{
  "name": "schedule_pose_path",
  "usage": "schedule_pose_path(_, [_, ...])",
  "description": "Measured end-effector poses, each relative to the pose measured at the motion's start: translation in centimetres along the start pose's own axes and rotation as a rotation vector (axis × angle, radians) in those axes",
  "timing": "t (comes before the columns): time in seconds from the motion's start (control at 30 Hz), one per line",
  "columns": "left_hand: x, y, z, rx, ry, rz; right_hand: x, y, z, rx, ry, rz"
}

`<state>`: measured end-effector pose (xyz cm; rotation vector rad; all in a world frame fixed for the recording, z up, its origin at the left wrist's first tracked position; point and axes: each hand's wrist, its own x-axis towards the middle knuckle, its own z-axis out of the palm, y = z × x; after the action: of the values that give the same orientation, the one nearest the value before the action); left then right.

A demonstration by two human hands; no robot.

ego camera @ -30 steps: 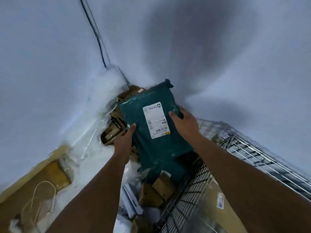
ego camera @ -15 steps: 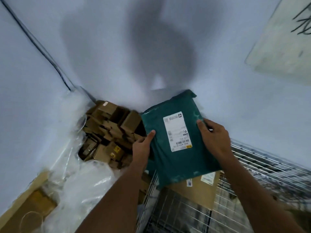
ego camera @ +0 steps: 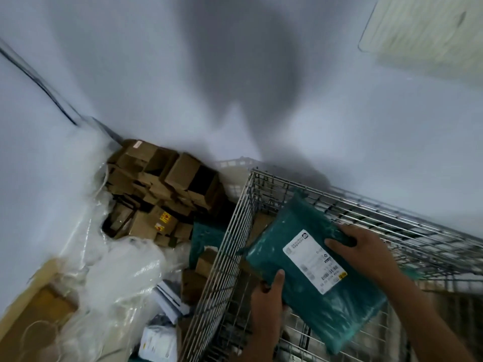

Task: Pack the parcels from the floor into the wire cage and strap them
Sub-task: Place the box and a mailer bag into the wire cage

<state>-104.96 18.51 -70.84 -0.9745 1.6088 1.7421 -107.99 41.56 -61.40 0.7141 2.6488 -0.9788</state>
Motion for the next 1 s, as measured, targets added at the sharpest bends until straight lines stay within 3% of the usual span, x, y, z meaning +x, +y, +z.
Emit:
schedule_pose_path(0.2, [4.5,-4.9,0.6,0.007,0.065,-0.223,4.0,4.3,6.6,-0.212,-0.115,-0.007])
schedule_pose_path(0.53, [16.1,-7.1,4.1,-0.159,0.083,-0.201,19.1,7.1,17.9,-0.224,-0.161,-0.023])
schedule_pose_path(0.73, [22.4,-6.8,4.6,-0.102,0.147,-0.094,22.6,6.1,23.4,-0.106,0.100,-0.029])
schedule_pose_path(0.87, [22.6,-8.0,5.4,0.009,0.267,-0.038,20.7,6.6,25.6,-0.268,0.325,-0.110])
schedule_pose_path(1.0, [22.3,-7.5,7.0,0.045,0.393,-0.102,18.3,6.8,26.7,-0.209,0.371,-0.075])
